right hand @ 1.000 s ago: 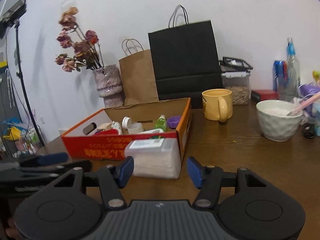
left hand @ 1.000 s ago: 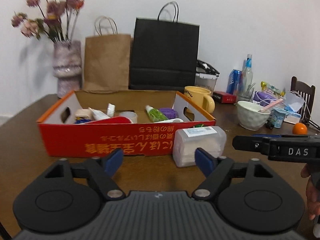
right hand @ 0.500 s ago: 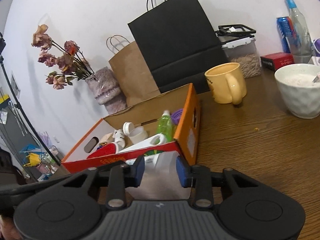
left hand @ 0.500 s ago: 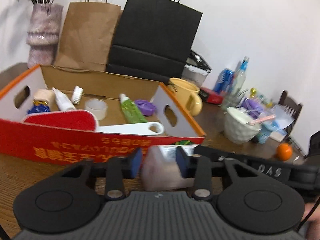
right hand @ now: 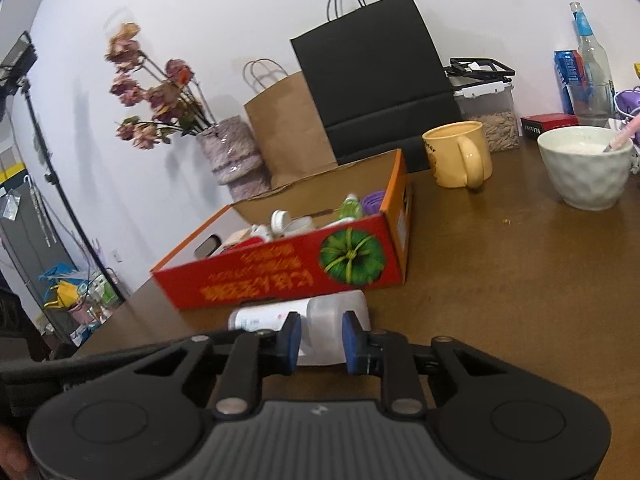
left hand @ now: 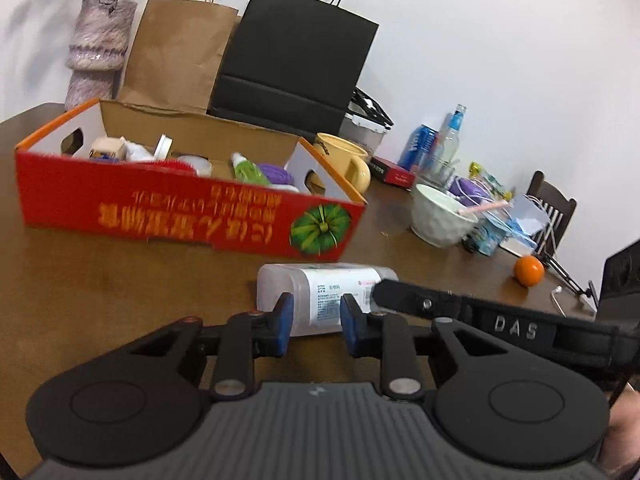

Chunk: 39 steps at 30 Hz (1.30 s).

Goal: Organize rigid objects

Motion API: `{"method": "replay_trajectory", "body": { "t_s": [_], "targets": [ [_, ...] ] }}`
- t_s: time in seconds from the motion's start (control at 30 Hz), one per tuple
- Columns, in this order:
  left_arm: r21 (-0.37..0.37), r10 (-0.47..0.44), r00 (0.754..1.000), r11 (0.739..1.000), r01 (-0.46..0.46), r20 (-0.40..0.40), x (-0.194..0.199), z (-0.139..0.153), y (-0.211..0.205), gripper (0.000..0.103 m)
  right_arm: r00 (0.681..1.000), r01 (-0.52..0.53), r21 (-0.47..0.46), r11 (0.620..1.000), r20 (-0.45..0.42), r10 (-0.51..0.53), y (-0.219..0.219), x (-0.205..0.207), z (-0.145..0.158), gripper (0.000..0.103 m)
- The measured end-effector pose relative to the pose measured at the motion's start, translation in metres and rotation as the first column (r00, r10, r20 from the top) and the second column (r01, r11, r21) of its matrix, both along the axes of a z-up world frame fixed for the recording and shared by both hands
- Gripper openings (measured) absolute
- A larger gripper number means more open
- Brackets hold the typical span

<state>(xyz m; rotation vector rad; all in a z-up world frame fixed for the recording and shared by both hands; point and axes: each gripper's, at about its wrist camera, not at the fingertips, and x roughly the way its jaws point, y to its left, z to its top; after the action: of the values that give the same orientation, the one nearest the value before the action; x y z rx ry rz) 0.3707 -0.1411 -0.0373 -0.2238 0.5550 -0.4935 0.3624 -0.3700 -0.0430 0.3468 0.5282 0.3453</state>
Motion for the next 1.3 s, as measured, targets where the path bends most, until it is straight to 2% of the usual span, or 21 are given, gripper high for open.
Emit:
{"method": "replay_trajectory", "body": {
  "t_s": [0.1,0.23,0.33,0.4,0.47,0.5,0.6,0.63,0.7,0.77,0.83,0.9,1.0,1.13,1.3],
  "targets": [
    [0.006,-0.003,1.000,1.000,0.003,0.004,-0.016,-0.003,0.005,0.028,1.000,-0.016,0.005,1.000,-0.018,0.016,0.004,-0.016,-0.002,0.022],
    [0.020,0.004,0.999,1.000,-0.003,-0.036,-0.023,-0.010,0.008,0.031,0.999,-0.026,0.021,0.999,-0.043,0.027,0.004,-0.027,-0.009,0.025],
    [0.046,0.003,1.000,0.999,-0.002,-0.009,-0.030,-0.007,0.007,0.031,0.998,0.006,0.037,0.999,-0.057,-0.004,-0.001,-0.028,-0.007,0.026],
    [0.034,-0.003,1.000,0.999,0.003,0.009,-0.031,-0.001,0.007,0.040,0.999,0.020,0.059,0.998,-0.047,-0.017,-0.006,-0.028,-0.004,0.027],
    [0.038,0.015,1.000,0.999,-0.015,0.003,-0.024,0.005,0.006,0.071,0.999,0.025,0.083,0.996,-0.047,-0.021,-0.009,-0.022,-0.002,0.034],
    [0.047,0.034,0.999,0.998,-0.033,-0.011,-0.018,0.006,0.003,0.072,0.998,0.028,0.088,0.996,-0.053,-0.024,-0.009,-0.017,-0.002,0.035],
    [0.056,0.063,0.997,0.997,-0.061,-0.045,0.001,0.005,0.000,0.061,0.996,0.036,0.097,0.995,-0.085,-0.028,-0.007,0.000,-0.004,0.035],
    [0.056,0.069,0.995,0.996,-0.065,-0.067,0.007,0.003,-0.001,0.053,0.995,0.035,0.105,0.994,-0.097,-0.025,-0.006,0.005,-0.005,0.035],
    [0.015,0.063,0.993,0.998,-0.062,-0.096,0.013,-0.001,0.004,0.051,0.992,0.034,0.118,0.992,-0.122,-0.019,-0.005,0.012,-0.009,0.035],
    [-0.035,0.045,0.993,0.998,-0.049,-0.110,0.015,-0.003,0.008,0.035,0.991,0.022,0.152,0.988,-0.137,-0.001,-0.004,0.016,-0.013,0.035],
    [-0.046,0.049,0.993,0.997,-0.054,-0.106,0.014,-0.004,0.008,0.035,0.990,0.015,0.171,0.985,-0.143,0.010,-0.003,0.018,-0.015,0.033],
    [-0.048,0.056,0.994,0.997,-0.061,-0.093,0.011,-0.004,0.008,0.032,0.991,0.009,0.149,0.989,-0.130,0.010,0.000,0.016,-0.012,0.031],
    [-0.036,0.088,0.996,0.995,-0.089,-0.026,-0.003,0.003,0.007,0.030,0.997,-0.017,0.126,0.992,-0.077,0.027,0.004,0.003,-0.004,0.027],
    [-0.077,0.093,0.994,0.993,-0.089,0.058,-0.031,0.017,0.016,0.029,0.999,-0.014,0.090,0.996,0.039,0.011,0.014,-0.029,0.017,0.027],
    [-0.090,0.121,0.973,0.990,-0.105,0.196,-0.088,0.032,0.027,0.029,0.985,-0.022,0.054,0.998,0.170,0.013,0.030,-0.078,0.040,0.027]
  ]
}}
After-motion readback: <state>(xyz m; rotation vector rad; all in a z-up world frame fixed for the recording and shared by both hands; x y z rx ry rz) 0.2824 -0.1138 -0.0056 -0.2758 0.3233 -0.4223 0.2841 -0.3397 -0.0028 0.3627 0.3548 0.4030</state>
